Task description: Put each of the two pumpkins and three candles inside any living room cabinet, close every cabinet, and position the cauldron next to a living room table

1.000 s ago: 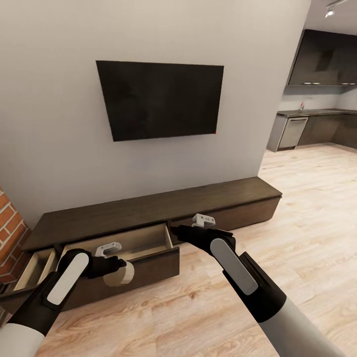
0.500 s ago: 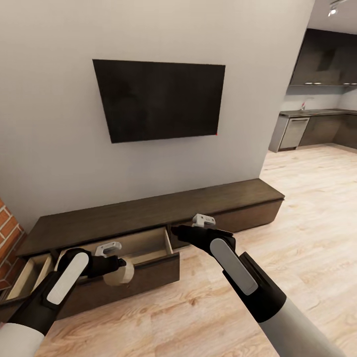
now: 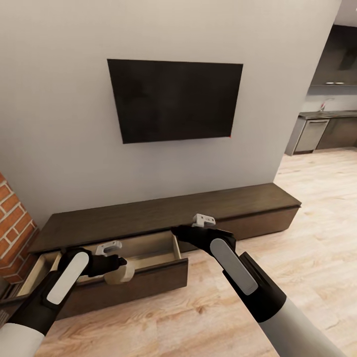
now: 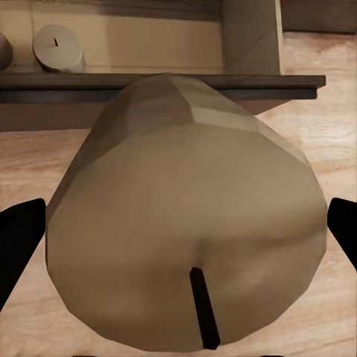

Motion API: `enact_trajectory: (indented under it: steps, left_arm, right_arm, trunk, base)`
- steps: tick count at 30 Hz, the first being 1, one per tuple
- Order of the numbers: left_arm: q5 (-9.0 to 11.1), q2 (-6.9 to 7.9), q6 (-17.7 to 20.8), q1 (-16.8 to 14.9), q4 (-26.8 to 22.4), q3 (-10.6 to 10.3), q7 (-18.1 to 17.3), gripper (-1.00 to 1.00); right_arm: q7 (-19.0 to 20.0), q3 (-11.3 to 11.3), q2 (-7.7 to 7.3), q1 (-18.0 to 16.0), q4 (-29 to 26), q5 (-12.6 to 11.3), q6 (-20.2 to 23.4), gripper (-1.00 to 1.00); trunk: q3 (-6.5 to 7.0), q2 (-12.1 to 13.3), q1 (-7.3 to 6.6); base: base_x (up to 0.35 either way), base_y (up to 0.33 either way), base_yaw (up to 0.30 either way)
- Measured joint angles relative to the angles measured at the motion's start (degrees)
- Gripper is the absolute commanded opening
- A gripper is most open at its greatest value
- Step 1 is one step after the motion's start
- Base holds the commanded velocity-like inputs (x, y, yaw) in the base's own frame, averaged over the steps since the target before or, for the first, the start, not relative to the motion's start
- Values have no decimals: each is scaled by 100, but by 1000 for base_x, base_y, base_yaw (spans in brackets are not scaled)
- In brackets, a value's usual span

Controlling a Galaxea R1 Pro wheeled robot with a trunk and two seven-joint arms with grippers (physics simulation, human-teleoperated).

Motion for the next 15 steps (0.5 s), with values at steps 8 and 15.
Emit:
enact_trajectory:
  steps: [8,15]
  left_arm:
    - [-45,0,-1,0,-1,-2,0,-100]
    - [-58,1,0,1,-7,0,0,-100]
  right_arm:
    - [9,4,-1,0,0,2,3,100]
    - [-12,9,1,0,0,6,4,100]
  trunk:
    - [0,0,-1]
    - [0,0,-2]
  base:
    - [122,-110,3]
    - [238,-105,99]
